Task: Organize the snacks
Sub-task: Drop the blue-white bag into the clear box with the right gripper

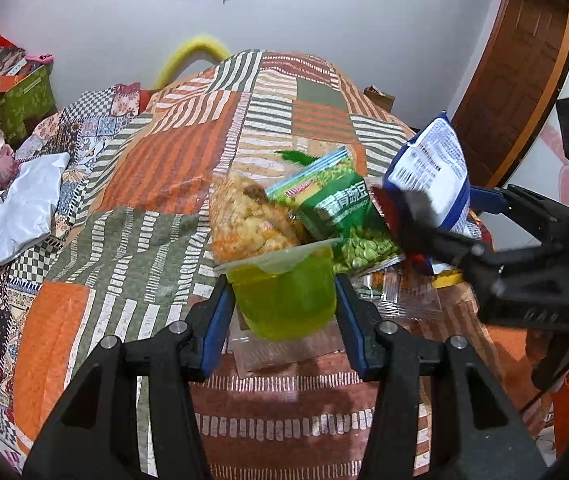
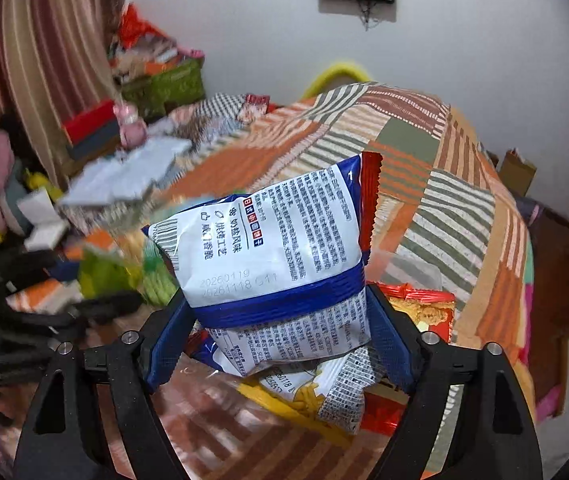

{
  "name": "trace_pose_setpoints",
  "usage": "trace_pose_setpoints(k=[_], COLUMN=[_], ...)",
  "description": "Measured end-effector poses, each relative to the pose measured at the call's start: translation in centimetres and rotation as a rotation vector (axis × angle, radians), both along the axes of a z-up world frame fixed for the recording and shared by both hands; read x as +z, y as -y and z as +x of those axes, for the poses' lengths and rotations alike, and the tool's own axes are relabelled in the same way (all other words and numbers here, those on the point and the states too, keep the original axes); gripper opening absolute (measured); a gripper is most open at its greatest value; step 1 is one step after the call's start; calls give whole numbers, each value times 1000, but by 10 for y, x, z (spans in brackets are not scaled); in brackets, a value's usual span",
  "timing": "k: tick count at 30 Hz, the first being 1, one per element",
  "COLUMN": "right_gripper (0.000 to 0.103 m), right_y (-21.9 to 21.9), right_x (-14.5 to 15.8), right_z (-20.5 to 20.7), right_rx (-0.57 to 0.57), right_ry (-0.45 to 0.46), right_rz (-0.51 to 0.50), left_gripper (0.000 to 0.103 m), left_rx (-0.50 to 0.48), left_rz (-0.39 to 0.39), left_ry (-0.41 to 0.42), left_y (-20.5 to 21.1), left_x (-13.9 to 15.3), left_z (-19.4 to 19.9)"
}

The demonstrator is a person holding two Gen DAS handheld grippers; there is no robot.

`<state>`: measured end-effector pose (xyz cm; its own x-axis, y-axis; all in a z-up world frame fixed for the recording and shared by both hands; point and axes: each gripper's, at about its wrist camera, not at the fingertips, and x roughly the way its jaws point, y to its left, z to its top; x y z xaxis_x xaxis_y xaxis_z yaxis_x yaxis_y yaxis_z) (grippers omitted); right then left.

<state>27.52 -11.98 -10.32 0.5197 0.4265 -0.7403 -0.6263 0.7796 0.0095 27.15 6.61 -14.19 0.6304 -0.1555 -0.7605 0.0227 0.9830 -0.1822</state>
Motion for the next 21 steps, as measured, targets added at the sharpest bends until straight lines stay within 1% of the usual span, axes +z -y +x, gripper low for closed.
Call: trace_pose_setpoints(k=[2, 6, 9, 11, 17, 21], right_gripper=[82, 83, 83, 83, 85, 85], right_y=[-4, -5, -3, -1, 13, 23], right_x=[0, 4, 6, 9, 24, 33], right_z=[-5, -7, -9, -11, -21, -30], right_rx=[6, 9, 4, -1, -3, -16], right_ry=[30, 45, 54, 58, 59, 70], right_rz=[-30, -55, -58, -52, 12, 37], left_gripper=[55, 58, 60, 60, 60, 60], left_rx=[4, -1, -3, -5, -1, -1], left_rz=[1, -8, 0, -2, 4, 7], left_ry=[0, 14, 30, 36, 69, 108], left_y=[-2, -3, -2, -3, -4, -3], left_x=[0, 2, 6, 9, 22, 37], left_z=[0, -3, -6, -8, -22, -35])
